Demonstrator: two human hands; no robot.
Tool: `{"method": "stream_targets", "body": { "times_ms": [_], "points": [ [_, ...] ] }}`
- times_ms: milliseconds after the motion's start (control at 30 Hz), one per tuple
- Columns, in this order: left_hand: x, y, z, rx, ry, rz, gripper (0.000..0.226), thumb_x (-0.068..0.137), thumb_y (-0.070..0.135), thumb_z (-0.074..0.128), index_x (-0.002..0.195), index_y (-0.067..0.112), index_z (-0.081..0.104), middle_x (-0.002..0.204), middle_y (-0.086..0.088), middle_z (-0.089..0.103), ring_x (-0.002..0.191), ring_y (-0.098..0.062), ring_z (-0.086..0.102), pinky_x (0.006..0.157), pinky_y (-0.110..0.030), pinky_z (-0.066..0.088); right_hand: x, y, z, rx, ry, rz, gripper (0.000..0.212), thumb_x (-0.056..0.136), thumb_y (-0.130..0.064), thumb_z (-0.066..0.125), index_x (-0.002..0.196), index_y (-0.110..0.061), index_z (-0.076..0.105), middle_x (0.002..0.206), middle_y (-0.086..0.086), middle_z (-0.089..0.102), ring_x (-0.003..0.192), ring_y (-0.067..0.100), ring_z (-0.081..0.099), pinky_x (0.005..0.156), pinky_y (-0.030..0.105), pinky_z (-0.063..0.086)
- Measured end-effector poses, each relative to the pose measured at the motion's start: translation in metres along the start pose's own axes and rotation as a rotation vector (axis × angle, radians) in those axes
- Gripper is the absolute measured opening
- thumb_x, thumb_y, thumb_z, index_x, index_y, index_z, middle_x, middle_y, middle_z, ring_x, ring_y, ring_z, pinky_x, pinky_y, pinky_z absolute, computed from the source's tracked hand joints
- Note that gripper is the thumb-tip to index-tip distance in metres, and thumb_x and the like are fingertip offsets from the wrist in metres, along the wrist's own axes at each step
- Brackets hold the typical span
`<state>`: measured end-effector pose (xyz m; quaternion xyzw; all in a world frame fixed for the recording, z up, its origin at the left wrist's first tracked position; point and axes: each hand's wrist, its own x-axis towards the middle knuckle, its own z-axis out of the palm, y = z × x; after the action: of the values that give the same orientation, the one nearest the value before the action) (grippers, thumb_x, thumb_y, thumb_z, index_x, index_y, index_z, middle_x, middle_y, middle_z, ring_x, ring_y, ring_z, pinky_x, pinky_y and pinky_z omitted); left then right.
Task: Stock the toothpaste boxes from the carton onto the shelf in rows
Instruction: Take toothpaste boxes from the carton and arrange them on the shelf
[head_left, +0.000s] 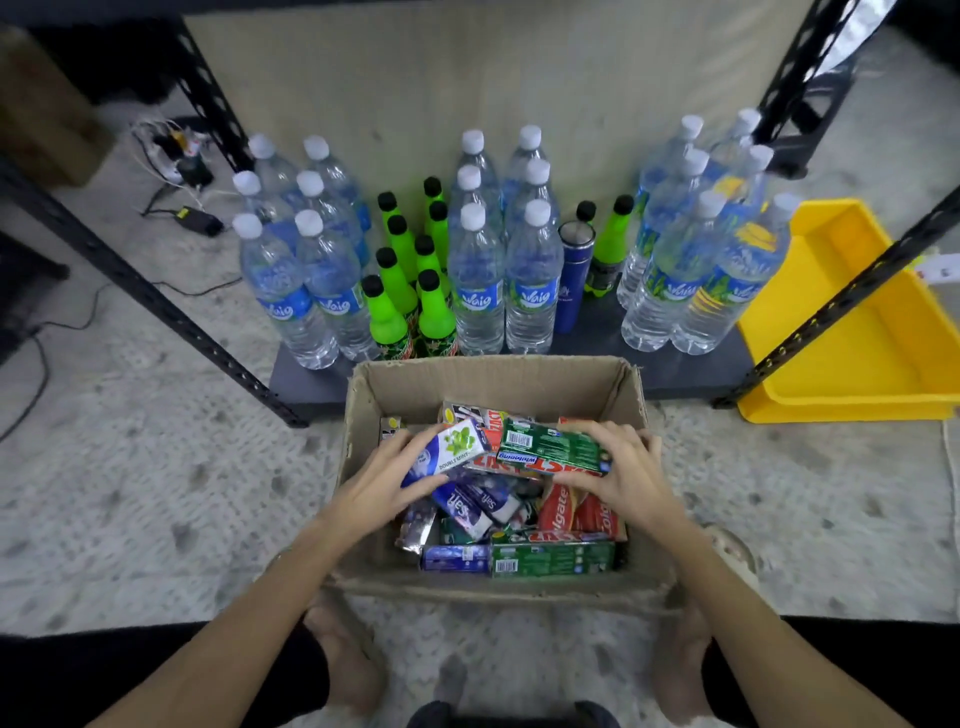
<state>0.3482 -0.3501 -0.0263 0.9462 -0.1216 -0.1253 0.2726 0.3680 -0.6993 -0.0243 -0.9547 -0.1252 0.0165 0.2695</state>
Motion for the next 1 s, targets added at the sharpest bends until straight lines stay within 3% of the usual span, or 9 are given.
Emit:
{"method": "stream_targets", "body": {
  "times_ms": [133, 233, 333, 467, 633, 733, 833, 1000],
  "points": [
    [0.009, 0.036, -0.065, 0.028, 0.086, 0.06, 0.075, 0.099, 0.057, 0.044, 0.16, 0.041, 0.002, 0.116, 0.004, 0.044, 0.117, -0.018, 0.043, 0.103, -0.031, 0.034, 0.022, -0.031, -0.062, 0.066, 0.166, -0.033, 0.073, 0.062, -0.086, 0.067, 0.122, -0.046, 0.06, 0.11, -0.025, 0.064, 0.107, 0.002, 0.052, 0.093, 0.033, 0.021],
    [0.017, 0.067, -0.124, 0.1, 0.137, 0.155, 0.081, 0.097, 0.06, 0.047, 0.157, 0.047, -0.006, 0.136, 0.0, 0.048, 0.123, -0.018, 0.048, 0.103, -0.036, 0.042, 0.036, -0.054, -0.118, 0.116, 0.248, -0.084, 0.079, 0.055, -0.088, 0.067, 0.122, -0.049, 0.056, 0.106, -0.028, 0.063, 0.106, -0.004, 0.053, 0.095, 0.029, 0.02],
    [0.022, 0.1, -0.179, 0.032, 0.19, 0.171, 0.067, 0.09, 0.067, 0.055, 0.143, 0.049, 0.018, 0.14, 0.006, 0.051, 0.115, -0.009, 0.058, 0.094, -0.035, 0.052, 0.049, -0.073, -0.177, 0.139, 0.325, -0.154, 0.083, 0.051, -0.085, 0.073, 0.123, -0.048, 0.056, 0.107, -0.025, 0.068, 0.111, -0.005, 0.058, 0.104, 0.024, 0.019],
    [0.022, 0.143, -0.245, 0.109, 0.278, 0.244, 0.052, 0.086, 0.08, 0.046, 0.123, 0.047, 0.031, 0.118, 0.014, 0.059, 0.091, -0.005, 0.062, 0.078, -0.039, 0.055, 0.06, -0.1, -0.253, 0.024, 0.417, -0.261, 0.074, 0.053, -0.087, 0.071, 0.114, -0.045, 0.065, 0.104, -0.022, 0.07, 0.104, -0.001, 0.061, 0.104, 0.02, 0.018],
    [0.012, 0.206, -0.323, 0.254, 0.369, 0.378, 0.048, 0.09, 0.071, 0.05, 0.128, 0.045, 0.037, 0.118, 0.025, 0.055, 0.099, -0.001, 0.056, 0.087, -0.031, 0.049, 0.064, -0.128, -0.337, 0.055, 0.545, -0.37, 0.067, 0.055, -0.077, 0.078, 0.111, -0.04, 0.069, 0.098, -0.026, 0.064, 0.106, -0.01, 0.048, 0.096, 0.033, 0.028],
    [0.011, 0.244, -0.361, 0.358, 0.419, 0.453, 0.049, 0.089, 0.072, 0.048, 0.129, 0.046, 0.039, 0.12, 0.027, 0.054, 0.103, 0.002, 0.052, 0.087, -0.022, 0.044, 0.074, -0.135, -0.375, 0.076, 0.582, -0.405, 0.066, 0.051, -0.078, 0.076, 0.109, -0.046, 0.066, 0.103, -0.021, 0.068, 0.108, -0.005, 0.049, 0.1, 0.029, 0.024],
    [0.031, 0.269, -0.388, 0.363, 0.469, 0.461, 0.045, 0.092, 0.069, 0.048, 0.13, 0.047, 0.039, 0.121, 0.025, 0.055, 0.101, -0.003, 0.055, 0.087, -0.029, 0.047, 0.094, -0.138, -0.405, 0.019, 0.576, -0.414, 0.068, 0.053, -0.082, 0.073, 0.11, -0.046, 0.065, 0.109, -0.023, 0.069, 0.107, 0.005, 0.056, 0.103, 0.022, 0.019],
    [0.094, 0.283, -0.414, 0.312, 0.428, 0.396, 0.041, 0.092, 0.067, 0.048, 0.128, 0.047, 0.041, 0.122, 0.026, 0.058, 0.101, -0.005, 0.056, 0.091, -0.037, 0.05, 0.141, -0.124, -0.443, -0.066, 0.496, -0.366, 0.074, 0.056, -0.093, 0.06, 0.113, -0.047, 0.063, 0.108, -0.027, 0.065, 0.106, -0.003, 0.053, 0.1, 0.028, 0.02]
  ]
}}
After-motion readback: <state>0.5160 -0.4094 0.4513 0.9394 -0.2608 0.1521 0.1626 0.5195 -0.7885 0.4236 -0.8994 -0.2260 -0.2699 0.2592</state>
